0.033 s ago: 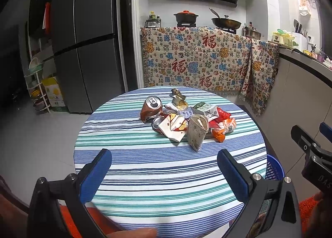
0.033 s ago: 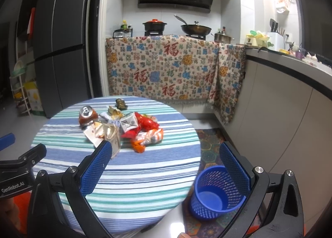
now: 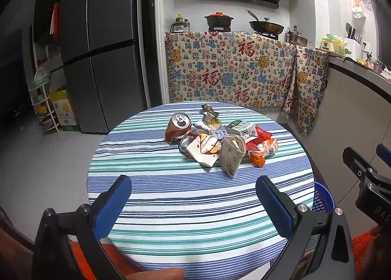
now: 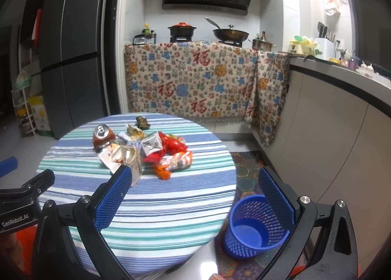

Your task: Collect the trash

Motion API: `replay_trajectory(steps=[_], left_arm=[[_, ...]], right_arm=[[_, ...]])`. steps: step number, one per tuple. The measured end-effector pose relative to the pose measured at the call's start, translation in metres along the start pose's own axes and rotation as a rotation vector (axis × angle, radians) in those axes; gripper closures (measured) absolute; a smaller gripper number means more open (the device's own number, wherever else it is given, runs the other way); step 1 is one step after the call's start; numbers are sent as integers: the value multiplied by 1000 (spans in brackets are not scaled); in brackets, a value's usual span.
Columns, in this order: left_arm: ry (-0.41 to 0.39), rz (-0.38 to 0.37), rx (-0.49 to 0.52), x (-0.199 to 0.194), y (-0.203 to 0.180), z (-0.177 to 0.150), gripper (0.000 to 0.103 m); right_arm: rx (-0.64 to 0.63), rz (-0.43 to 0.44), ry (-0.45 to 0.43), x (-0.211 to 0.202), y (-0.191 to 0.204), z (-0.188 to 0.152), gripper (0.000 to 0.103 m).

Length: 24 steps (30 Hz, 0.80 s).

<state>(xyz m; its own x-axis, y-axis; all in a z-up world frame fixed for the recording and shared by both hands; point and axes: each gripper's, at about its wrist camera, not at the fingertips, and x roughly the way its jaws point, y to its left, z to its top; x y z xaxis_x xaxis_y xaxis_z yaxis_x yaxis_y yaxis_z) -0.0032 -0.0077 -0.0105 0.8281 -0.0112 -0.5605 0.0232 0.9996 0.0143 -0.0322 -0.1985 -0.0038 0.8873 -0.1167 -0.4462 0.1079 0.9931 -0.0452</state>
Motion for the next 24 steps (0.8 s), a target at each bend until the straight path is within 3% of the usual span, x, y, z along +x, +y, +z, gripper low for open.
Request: replay_trajectory(steps=[24], left_arm=[[6,0,2,2,-3,-1,0]], right_arm=[[0,1,0,0,0,0,0]])
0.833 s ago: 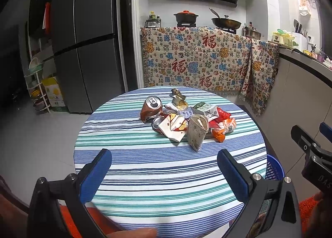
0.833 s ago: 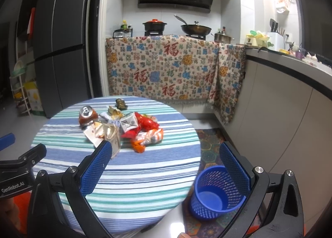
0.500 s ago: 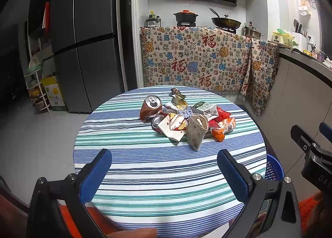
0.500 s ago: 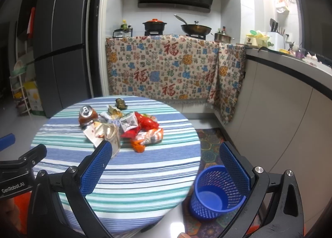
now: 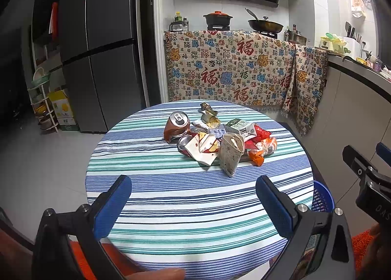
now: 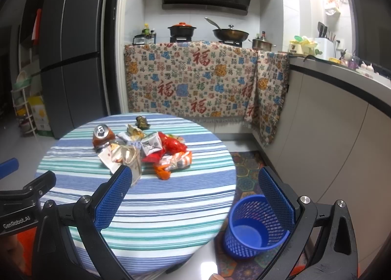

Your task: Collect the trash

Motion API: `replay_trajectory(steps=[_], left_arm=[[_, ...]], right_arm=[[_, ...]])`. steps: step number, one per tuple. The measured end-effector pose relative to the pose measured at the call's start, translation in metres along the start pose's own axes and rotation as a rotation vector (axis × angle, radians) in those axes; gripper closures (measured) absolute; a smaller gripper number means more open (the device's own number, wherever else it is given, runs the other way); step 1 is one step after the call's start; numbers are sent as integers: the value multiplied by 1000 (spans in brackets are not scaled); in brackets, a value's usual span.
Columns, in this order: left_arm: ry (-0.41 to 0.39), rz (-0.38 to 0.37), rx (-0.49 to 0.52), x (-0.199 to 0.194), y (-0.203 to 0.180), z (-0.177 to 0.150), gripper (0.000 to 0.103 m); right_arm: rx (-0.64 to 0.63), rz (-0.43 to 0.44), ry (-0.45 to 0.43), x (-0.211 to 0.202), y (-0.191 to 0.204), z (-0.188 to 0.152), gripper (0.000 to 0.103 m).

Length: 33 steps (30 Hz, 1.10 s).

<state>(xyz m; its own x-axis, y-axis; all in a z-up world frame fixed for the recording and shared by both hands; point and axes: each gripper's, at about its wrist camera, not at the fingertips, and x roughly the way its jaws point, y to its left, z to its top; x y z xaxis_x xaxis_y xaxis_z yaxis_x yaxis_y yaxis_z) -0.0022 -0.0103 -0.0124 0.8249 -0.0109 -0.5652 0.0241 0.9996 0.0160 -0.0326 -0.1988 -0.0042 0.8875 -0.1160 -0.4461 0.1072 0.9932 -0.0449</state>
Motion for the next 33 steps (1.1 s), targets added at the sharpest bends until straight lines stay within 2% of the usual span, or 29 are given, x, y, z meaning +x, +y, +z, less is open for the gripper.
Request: replay_trajectory(steps=[33], left_arm=[[15,-1,4,3,-5,-7,0]], right_arm=[[0,2,6,2,-1,-4,0]])
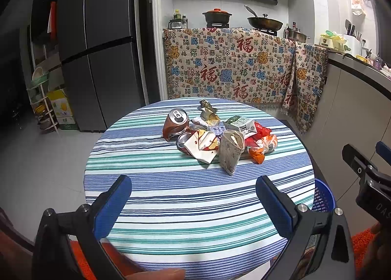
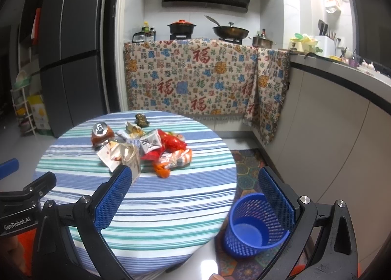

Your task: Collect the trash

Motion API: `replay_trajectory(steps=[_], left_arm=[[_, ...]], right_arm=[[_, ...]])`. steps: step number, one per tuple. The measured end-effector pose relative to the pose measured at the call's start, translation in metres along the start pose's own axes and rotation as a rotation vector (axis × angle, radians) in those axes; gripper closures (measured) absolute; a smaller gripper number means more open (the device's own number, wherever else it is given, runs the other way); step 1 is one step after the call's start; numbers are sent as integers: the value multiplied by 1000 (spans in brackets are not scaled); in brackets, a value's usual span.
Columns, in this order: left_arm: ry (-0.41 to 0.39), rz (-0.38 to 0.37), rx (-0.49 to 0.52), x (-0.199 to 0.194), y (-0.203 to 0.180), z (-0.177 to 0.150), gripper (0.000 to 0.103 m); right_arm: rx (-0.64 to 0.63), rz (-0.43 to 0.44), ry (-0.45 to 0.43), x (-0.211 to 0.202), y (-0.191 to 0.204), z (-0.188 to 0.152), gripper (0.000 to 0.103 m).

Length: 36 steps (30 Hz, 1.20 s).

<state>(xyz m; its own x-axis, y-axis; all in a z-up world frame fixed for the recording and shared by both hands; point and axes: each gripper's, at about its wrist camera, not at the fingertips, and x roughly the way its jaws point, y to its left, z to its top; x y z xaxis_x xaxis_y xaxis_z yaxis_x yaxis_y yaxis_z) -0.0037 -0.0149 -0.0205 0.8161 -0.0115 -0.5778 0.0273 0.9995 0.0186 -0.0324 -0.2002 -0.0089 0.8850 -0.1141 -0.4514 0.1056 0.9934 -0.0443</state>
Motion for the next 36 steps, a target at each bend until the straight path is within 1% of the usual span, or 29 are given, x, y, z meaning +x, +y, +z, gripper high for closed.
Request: replay_trajectory(steps=[23,31,36], left_arm=[[11,1,3,1,1,-3,0],[85,-3,-33,26,13,-10,0],[128,-15,-38,45,19,-15,0]], right_arm=[[0,0,8,6,-2,-5,0],[14,-5,32,16,-10,-10,0],[13,4,60,29,-10,-14,0]])
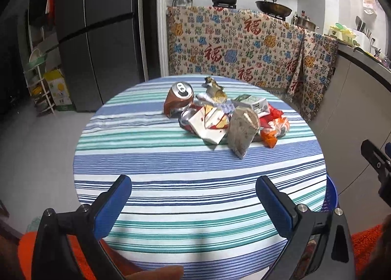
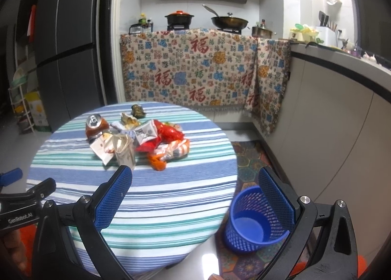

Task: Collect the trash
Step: 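Reach the left tool to the beige paper bag while the right tool reaches the orange wrapper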

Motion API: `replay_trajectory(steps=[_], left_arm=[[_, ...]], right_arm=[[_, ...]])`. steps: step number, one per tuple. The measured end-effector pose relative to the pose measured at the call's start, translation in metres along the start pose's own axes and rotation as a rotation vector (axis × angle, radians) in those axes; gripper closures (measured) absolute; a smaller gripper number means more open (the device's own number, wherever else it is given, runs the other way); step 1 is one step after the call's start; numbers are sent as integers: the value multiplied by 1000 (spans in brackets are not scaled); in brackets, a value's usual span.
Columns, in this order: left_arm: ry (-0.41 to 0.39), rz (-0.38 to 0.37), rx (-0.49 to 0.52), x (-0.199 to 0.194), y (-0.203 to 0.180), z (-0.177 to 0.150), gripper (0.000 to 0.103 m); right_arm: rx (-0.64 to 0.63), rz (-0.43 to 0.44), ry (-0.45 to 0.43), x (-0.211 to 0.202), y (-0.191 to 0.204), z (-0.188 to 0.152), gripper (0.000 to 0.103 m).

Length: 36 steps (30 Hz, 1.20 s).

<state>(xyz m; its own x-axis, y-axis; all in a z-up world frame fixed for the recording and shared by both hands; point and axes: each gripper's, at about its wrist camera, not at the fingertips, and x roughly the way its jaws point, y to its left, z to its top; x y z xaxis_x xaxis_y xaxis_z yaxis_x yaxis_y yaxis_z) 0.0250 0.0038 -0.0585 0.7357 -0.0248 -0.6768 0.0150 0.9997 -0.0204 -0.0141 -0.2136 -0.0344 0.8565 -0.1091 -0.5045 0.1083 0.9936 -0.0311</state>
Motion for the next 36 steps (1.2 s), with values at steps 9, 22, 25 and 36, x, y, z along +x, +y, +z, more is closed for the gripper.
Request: replay_trajectory(steps=[9,22,25,36], left_arm=[[86,-45,11,48,1,-7,0],[184,-40,-4,125,20,14,0],[190,-38,5,138,22,19,0],[226,7,51,165,19,16,0]], right_arm=[[11,59,109,48,-5,-21,0],[-41,174,231,126,2,-26,1],[-26,247,279,154,4,-23,5],[-104,324,379,224,41,-9,54]])
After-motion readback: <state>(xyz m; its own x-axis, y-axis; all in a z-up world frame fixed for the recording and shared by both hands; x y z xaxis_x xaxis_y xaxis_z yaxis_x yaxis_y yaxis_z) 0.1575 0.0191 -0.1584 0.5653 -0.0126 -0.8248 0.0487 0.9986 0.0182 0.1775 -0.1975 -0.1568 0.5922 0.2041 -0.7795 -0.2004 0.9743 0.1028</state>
